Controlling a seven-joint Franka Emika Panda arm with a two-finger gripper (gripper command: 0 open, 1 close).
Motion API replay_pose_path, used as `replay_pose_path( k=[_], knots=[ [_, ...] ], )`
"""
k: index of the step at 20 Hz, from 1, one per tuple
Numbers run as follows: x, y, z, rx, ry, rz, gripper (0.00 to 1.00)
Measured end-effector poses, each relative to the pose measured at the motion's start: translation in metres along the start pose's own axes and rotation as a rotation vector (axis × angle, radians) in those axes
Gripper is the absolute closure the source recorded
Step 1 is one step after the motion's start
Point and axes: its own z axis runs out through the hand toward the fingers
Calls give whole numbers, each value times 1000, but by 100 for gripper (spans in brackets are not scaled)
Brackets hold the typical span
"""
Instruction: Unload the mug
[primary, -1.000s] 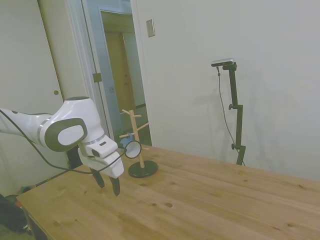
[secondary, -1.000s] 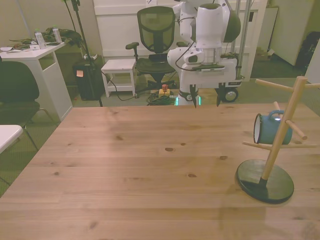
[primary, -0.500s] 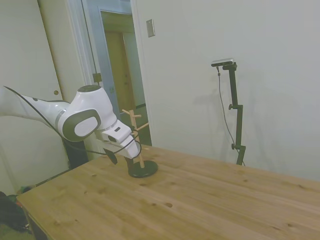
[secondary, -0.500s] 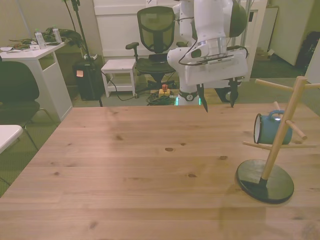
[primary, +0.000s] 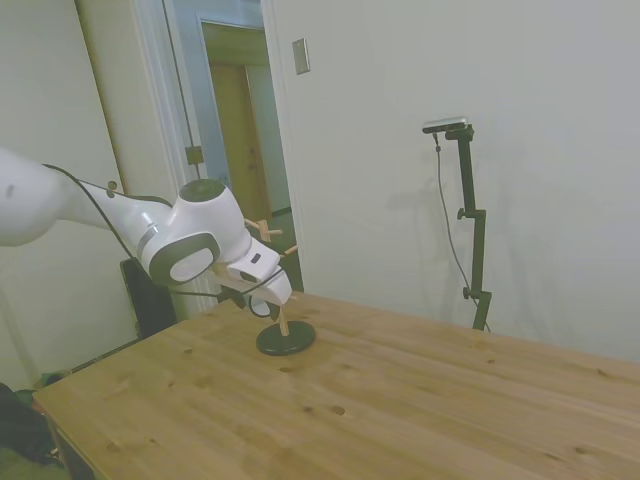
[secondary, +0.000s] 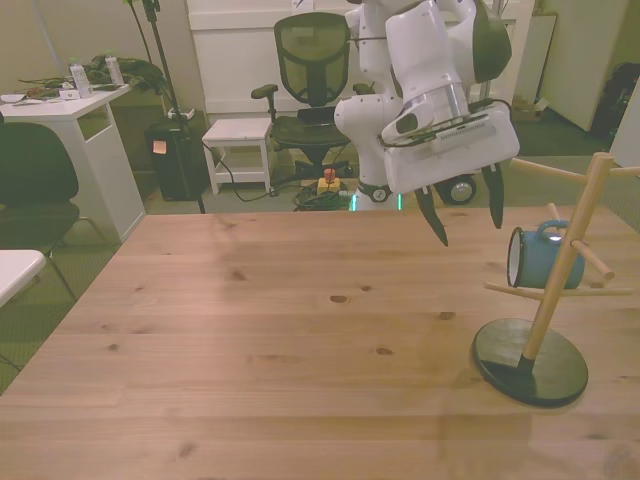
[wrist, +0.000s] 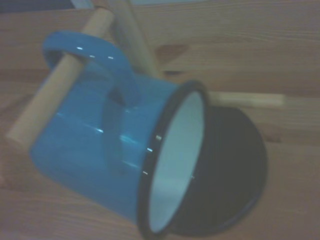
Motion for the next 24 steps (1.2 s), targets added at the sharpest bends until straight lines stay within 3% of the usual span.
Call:
replay_pose_path(
  k=[3,11,17,24],
  knots=[
    [-6,-11,17,13,-49,-54,0],
    [-6,-12,16,82,-66,-136,0],
    [0,-15,17,146,-61,-164,0],
    [1,-20,28,163,-65,-192,0]
  ],
)
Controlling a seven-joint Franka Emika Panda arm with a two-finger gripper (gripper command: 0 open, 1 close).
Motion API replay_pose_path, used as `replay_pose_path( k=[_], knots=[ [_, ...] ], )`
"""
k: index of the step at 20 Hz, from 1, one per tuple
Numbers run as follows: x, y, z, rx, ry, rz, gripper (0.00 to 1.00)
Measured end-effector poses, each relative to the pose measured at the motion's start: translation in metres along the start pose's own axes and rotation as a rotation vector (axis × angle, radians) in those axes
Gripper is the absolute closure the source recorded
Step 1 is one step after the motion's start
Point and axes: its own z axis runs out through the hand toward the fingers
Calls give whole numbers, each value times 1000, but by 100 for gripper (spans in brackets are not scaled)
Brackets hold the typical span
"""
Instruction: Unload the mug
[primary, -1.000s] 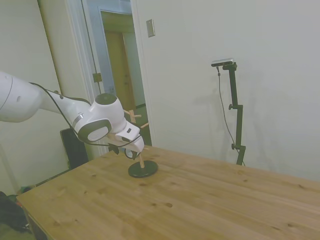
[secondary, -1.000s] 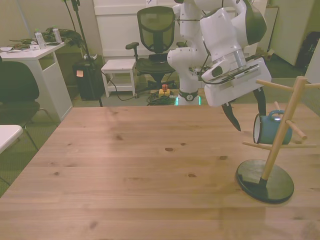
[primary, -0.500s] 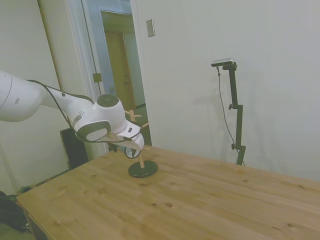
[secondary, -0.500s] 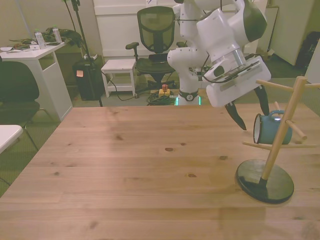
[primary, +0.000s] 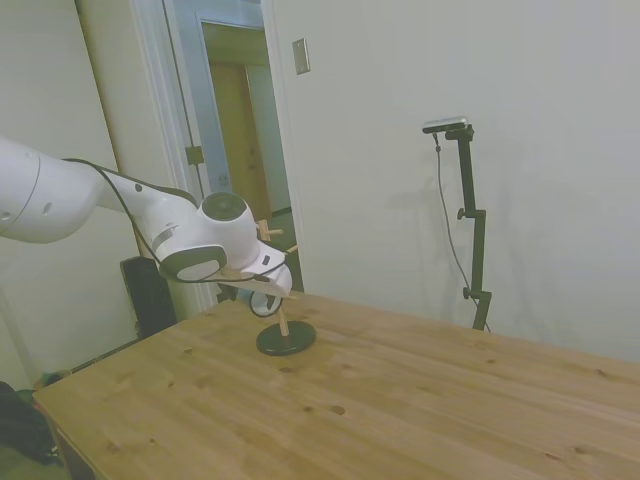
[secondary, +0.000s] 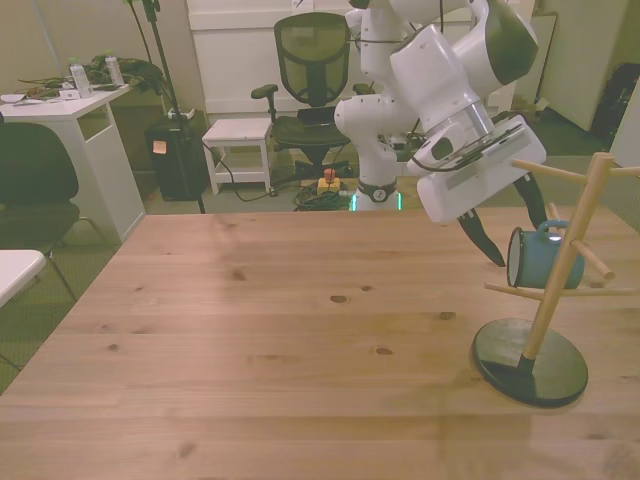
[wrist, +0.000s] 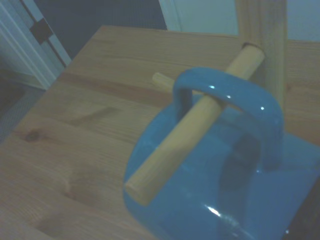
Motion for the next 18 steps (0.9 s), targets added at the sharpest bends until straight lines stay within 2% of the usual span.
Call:
replay_pose_path(
  k=[8,16,17,18],
  knots=[
    [-2,-5,4,7,5,-14,0],
    [-12,-24,21,106,4,-64,0],
    [-12,-22,22,111,5,-61,100],
    [-12,-20,22,116,6,-58,100]
  ],
)
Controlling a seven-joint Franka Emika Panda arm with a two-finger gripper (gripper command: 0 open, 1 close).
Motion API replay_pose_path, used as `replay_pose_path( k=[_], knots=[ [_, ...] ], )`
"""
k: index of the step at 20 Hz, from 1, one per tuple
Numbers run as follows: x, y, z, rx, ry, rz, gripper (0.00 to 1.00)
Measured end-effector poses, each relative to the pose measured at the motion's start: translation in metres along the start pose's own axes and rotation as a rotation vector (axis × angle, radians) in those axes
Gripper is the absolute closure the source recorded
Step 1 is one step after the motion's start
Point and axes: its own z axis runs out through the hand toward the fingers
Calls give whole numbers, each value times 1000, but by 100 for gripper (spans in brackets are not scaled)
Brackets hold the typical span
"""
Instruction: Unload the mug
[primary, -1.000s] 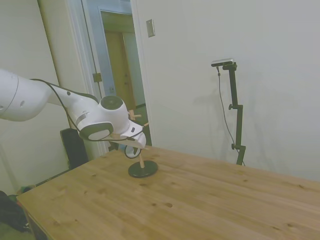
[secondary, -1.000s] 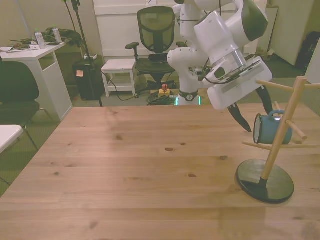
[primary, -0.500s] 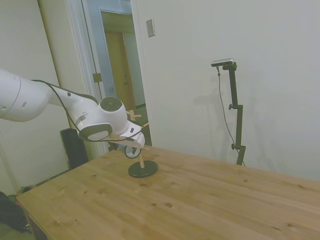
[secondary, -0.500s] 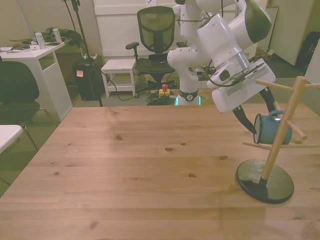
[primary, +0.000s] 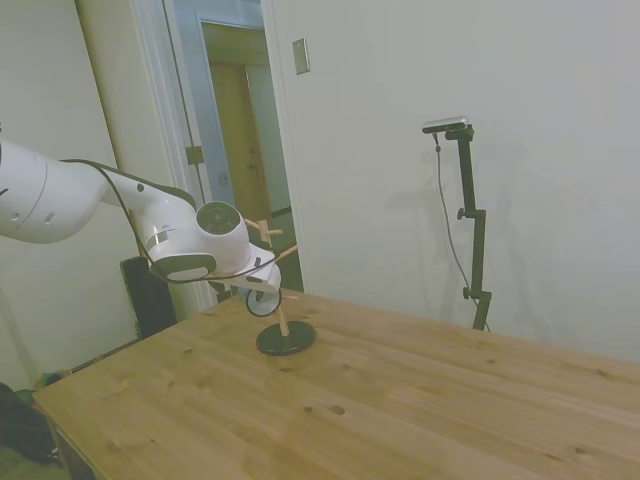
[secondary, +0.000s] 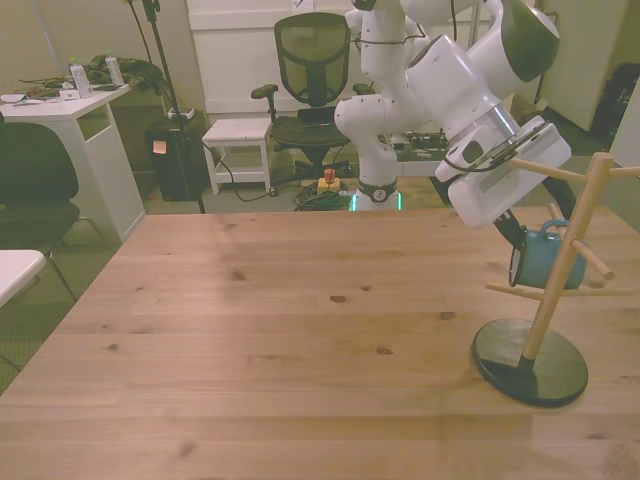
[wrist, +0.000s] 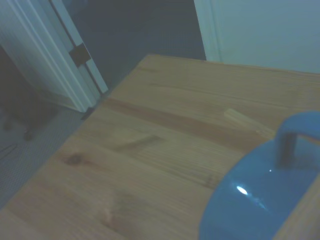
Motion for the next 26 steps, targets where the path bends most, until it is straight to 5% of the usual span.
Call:
replay_pose_path(
  k=[8,26],
  knots=[
    [10,27,-14,32,40,33,100],
    [1,31,-23,68,25,17,100]
  ],
)
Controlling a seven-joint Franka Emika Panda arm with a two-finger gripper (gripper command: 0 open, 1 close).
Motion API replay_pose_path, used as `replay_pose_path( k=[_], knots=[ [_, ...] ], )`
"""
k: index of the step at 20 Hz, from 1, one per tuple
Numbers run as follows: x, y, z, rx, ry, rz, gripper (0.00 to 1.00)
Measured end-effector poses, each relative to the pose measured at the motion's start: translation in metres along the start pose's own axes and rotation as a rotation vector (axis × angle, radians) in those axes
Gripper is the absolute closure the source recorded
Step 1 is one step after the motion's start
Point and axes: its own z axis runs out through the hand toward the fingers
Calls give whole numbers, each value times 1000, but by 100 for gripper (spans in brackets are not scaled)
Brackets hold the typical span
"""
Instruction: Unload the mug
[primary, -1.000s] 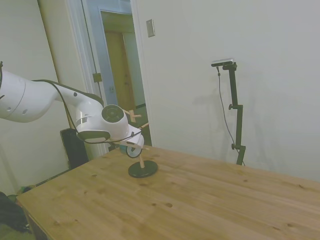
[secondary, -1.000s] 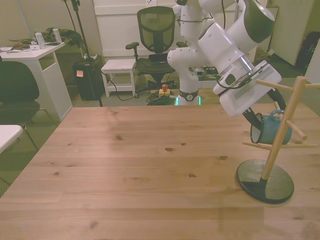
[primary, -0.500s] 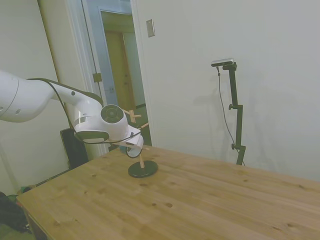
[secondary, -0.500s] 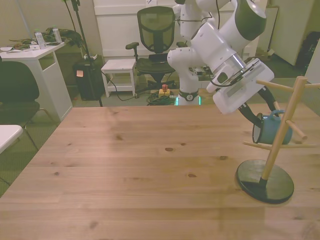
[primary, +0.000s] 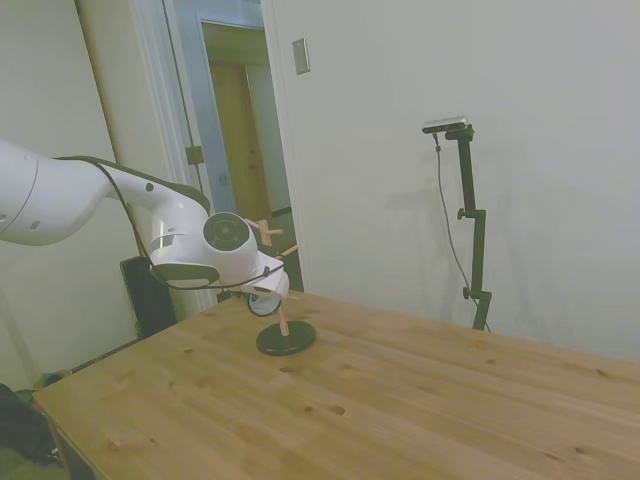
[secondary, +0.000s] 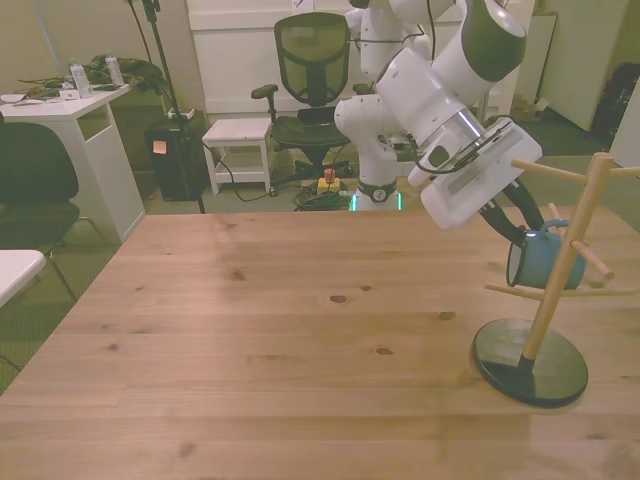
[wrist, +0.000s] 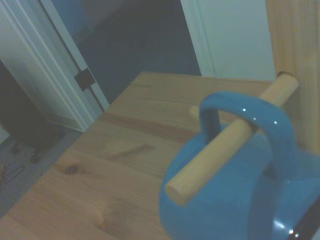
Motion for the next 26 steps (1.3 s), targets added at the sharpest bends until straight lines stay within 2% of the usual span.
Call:
replay_pose_path(
  k=[26],
  knots=[
    [-5,6,-15,68,35,-30,100]
  ],
)
